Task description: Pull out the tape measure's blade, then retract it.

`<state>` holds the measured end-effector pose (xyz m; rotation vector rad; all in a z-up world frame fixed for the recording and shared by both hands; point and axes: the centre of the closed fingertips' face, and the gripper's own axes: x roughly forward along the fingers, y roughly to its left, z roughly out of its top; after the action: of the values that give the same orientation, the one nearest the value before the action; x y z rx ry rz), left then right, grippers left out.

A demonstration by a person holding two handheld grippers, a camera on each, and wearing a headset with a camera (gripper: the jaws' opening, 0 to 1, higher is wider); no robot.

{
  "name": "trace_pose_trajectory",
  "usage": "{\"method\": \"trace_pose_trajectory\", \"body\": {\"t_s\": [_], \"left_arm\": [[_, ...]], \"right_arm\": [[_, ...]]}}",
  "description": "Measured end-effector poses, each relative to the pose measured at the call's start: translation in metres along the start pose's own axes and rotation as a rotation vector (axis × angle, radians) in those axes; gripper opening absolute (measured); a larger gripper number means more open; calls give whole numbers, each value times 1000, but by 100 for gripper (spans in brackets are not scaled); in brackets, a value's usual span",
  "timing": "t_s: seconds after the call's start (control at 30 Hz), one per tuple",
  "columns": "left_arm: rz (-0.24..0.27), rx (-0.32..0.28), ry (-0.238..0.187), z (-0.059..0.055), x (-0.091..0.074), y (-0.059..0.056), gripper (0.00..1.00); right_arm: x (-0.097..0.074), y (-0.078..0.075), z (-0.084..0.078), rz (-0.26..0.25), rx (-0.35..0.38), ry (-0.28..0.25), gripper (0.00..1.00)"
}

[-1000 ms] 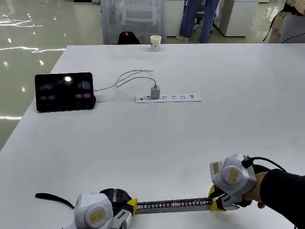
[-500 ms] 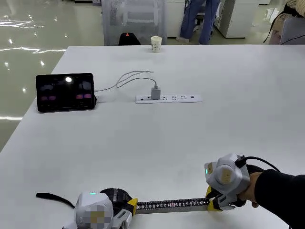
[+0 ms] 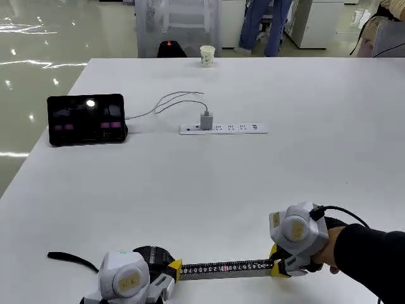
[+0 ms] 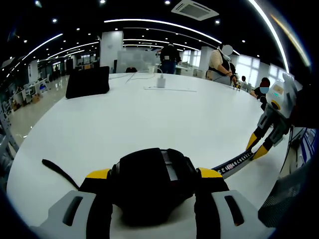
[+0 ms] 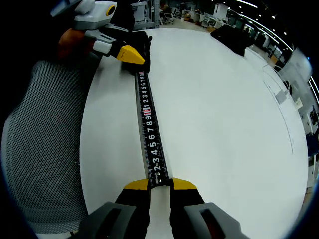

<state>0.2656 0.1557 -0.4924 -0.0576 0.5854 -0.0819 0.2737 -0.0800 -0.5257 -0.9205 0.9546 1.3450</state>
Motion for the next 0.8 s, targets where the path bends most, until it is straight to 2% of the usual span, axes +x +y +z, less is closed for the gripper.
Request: {"method": "trace_pose_trajectory", "body": {"t_s": [0.8], "left_arm": [[-1,-1,1,1,1,-1,62]], "right_arm": [[2,1,8,5,11,2,11]]}}
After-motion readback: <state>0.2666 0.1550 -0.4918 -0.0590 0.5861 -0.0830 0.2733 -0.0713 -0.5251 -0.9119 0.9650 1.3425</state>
